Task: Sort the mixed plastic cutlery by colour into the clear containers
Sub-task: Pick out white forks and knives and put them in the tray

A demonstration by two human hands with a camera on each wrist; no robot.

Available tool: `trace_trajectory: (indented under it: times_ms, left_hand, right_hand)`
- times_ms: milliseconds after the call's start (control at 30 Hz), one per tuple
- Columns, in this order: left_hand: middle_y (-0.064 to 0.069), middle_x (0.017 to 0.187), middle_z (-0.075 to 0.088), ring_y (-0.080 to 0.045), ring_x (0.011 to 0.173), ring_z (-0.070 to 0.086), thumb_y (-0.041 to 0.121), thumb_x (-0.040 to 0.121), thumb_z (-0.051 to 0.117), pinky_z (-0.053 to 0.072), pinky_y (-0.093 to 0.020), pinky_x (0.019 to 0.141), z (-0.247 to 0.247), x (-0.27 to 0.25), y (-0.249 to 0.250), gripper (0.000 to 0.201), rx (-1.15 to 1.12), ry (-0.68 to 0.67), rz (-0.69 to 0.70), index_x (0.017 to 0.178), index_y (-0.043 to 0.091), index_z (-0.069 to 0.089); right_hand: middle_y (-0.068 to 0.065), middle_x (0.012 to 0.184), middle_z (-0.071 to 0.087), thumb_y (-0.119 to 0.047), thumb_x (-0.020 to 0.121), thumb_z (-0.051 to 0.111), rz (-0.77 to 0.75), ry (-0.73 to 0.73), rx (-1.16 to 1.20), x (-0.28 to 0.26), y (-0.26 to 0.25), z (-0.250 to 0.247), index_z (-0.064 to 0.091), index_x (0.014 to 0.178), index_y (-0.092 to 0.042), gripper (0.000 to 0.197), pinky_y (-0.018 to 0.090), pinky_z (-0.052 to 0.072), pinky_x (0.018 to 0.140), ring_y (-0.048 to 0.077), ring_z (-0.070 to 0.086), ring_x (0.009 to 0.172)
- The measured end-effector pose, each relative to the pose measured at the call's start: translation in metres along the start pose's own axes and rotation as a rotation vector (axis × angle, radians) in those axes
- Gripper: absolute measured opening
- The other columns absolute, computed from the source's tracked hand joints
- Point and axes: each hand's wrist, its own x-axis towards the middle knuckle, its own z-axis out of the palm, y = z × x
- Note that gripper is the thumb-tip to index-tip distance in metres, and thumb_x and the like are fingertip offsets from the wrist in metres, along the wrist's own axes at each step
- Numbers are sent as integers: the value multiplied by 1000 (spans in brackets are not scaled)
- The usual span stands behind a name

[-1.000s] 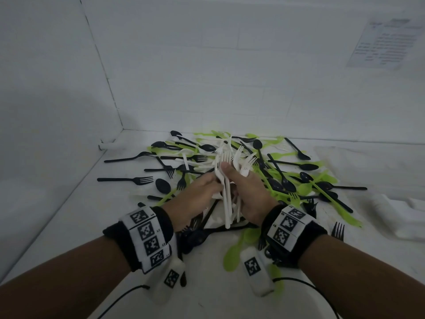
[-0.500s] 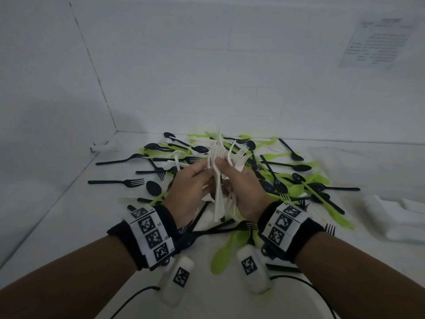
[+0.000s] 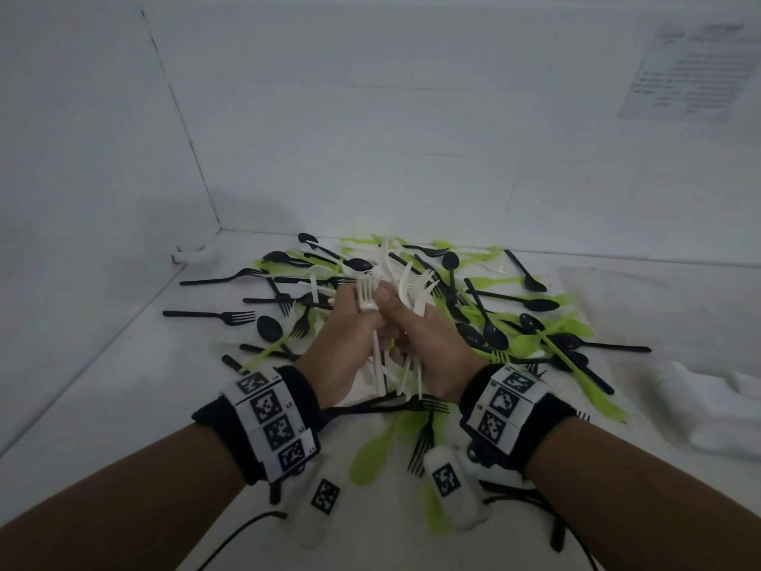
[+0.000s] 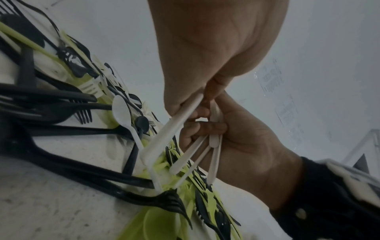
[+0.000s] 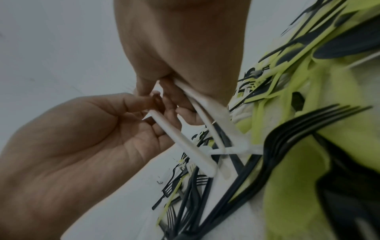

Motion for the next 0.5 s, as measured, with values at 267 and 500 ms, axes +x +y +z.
trace_trajectory:
  times_ms: [267, 500]
  left_hand:
    - [-1, 90, 52, -9, 65, 51, 40, 99, 64, 44, -25, 56, -5, 14, 3, 45, -56, 323, -19, 128, 17, 38]
    - [-6, 81, 55, -12, 56, 53, 11, 105, 46, 48, -29, 52, -8, 17, 0, 18, -36, 384, -75, 122, 5, 45]
  right_hand:
    - [-21, 68, 60, -29, 106, 52, -108, -140, -331, -10, 0, 1, 64, 104, -31, 13, 24, 40, 61, -2, 48, 54]
    - [1, 92, 70, -46, 104, 52, -148, -206, -557, -13, 14, 3, 63, 129, -37, 29, 37, 48, 69, 14, 55, 73]
